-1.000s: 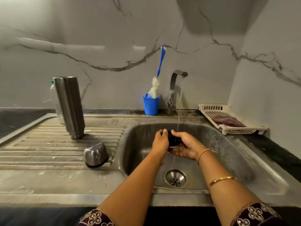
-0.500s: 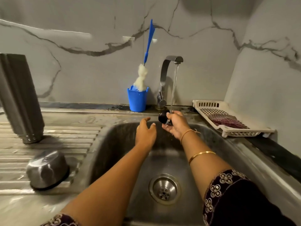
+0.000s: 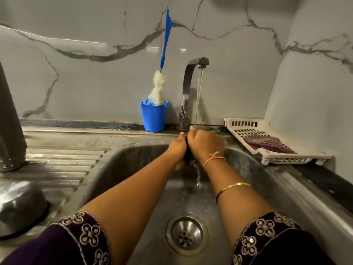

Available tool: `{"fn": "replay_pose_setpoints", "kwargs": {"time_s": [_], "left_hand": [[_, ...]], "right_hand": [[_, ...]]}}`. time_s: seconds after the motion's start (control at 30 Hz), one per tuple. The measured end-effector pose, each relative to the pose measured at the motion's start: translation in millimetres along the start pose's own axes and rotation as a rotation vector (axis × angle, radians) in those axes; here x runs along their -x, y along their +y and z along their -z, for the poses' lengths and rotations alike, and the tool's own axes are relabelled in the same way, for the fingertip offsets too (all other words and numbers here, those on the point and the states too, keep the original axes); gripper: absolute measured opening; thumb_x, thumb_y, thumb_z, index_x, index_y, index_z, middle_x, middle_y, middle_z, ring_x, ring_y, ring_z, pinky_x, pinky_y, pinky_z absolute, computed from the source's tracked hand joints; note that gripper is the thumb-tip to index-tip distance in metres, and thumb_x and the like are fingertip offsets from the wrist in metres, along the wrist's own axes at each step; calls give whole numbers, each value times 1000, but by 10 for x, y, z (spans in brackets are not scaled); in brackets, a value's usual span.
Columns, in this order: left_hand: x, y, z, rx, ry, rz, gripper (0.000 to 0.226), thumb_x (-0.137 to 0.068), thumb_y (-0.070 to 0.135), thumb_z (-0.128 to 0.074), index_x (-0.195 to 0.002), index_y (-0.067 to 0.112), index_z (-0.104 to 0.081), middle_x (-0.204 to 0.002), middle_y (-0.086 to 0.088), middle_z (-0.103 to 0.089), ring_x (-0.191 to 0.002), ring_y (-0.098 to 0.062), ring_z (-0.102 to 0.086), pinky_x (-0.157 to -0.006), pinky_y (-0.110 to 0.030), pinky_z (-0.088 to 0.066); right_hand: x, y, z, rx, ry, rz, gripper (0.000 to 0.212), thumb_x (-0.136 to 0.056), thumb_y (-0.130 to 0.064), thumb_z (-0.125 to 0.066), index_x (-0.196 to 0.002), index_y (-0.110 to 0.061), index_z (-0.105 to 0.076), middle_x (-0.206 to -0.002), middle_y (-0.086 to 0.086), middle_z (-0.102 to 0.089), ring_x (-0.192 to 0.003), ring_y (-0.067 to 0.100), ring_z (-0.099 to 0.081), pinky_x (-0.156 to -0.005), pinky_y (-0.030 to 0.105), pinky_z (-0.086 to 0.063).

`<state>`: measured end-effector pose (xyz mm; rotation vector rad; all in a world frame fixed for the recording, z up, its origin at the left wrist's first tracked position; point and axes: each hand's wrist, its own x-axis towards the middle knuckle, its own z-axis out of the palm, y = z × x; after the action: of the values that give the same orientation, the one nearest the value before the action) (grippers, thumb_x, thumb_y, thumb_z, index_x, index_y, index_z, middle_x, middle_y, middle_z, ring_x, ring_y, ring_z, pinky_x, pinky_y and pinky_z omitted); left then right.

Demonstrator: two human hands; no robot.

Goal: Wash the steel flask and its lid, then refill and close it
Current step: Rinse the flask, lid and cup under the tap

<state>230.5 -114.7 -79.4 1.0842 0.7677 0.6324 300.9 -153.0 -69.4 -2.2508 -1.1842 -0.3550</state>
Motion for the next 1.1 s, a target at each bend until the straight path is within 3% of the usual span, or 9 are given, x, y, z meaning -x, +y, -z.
{"fn": "replay_pose_setpoints", "kwargs": {"time_s": [0.1,0.17,0.3,0.43,0.53,0.7,0.8,0.93,1.1], "left_hand": [[22,-13,79,124,-24,119,44,-101,43,-35,-88,7,-58,-57,-9,-64,-47,-19,-62,-39,-24,-49],[19,-9,97,171,-30,142,47,-99,46,-38,-82,7,-57,-52,-8,-62,-42,-18,-61,-38,-24,-49],[-38,-32,82,186,1,137,48,-98,52,-36,-103,8,-54,-79,-13,-63,-66,-21,-63,-64,-31,-56],[17,17,17,241,-4,121,52,-95,52,-42,-119,6,-50,-87,-17,-62,-68,-23,-62,-44,-25,-53],[29,25,-33,131,37,2,46,-93,46,-51,-114,6,-52,-96,-16,-62,-78,-22,-62,-62,-29,-56],[-13,-3,-53,-405,129,-465,40,-84,26,-69,-121,17,-54,-123,-5,-60,-114,-21,-56,-97,-41,-49],[8,12,-95,-480,80,-579,43,-84,16,-69,-124,19,-56,-124,-2,-59,-120,-19,-52,-101,-35,-45],[30,40,-103,-373,0,-545,77,-78,13,-74,-143,17,-33,-140,-4,-46,-129,-21,-44,-106,-37,-40],[-31,24,81,-383,5,-458,87,-73,29,-78,-144,17,-29,-140,-7,-45,-127,-25,-45,-108,-43,-39]], "right_hand": [[14,-102,-77,-13,44,287,37,-102,-32,-29,-113,-10,-57,-111,10,-60,-100,26,-57,-73,31,-37],[-9,-124,-104,-185,-58,263,35,-102,-31,-32,-111,-8,-57,-109,11,-60,-100,27,-56,-79,34,-40],[-108,-136,-49,-564,-266,-138,52,-102,-39,-27,-117,-2,-60,-117,17,-59,-110,31,-54,-89,33,-39],[-192,-78,-19,-832,-359,-493,53,-101,-40,-25,-131,-4,-51,-135,17,-50,-119,29,-48,-107,42,-36],[-104,58,-19,-938,-360,-665,50,-101,-35,-28,-128,0,-50,-130,22,-53,-112,33,-54,-101,43,-43],[-60,188,74,-1384,-482,-872,39,-95,-43,-44,-111,-10,-56,-96,16,-64,-79,27,-61,-60,36,-51],[-45,166,118,-1576,-522,-865,35,-93,-40,-49,-108,-10,-60,-92,14,-65,-81,27,-62,-63,36,-52],[-47,199,134,-1701,-470,-866,35,-94,-37,-46,-106,-6,-60,-93,16,-63,-86,30,-61,-85,38,-50],[-81,140,105,-1618,-399,-722,31,-98,-35,-43,-96,-6,-54,-88,15,-59,-85,27,-58,-82,40,-49]]}}
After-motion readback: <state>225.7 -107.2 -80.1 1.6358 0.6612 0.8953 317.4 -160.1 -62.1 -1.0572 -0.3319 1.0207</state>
